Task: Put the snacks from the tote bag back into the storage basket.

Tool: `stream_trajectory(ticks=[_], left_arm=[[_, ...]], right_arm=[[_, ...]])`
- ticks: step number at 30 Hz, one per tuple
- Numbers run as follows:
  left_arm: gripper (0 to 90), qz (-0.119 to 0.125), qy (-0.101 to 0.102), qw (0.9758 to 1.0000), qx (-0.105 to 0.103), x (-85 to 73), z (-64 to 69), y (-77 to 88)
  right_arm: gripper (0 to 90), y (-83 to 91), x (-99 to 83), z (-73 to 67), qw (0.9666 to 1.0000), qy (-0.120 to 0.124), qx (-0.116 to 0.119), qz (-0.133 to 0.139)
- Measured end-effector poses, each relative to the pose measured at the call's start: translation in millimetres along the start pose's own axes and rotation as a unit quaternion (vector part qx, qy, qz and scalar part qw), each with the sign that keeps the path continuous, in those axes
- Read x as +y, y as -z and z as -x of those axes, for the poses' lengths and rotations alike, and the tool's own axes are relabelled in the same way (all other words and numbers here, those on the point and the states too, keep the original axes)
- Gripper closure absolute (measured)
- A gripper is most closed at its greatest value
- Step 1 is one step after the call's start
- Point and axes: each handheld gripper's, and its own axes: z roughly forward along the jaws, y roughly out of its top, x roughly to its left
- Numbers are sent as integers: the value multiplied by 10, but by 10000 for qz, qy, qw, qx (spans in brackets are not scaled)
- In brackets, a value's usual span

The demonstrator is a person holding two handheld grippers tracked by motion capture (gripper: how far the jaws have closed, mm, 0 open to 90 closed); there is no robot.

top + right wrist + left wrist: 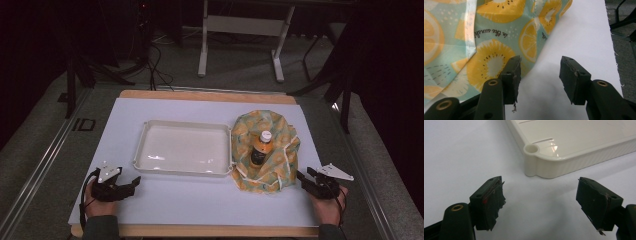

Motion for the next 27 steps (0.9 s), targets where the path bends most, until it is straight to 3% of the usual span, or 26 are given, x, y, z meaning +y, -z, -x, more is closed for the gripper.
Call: stream_trajectory(ticks=[27], left_arm=[[219,-63,-89,9999,-39,5,11,-13]], right_arm=[[614,70,11,-30,9997,218,38,77]])
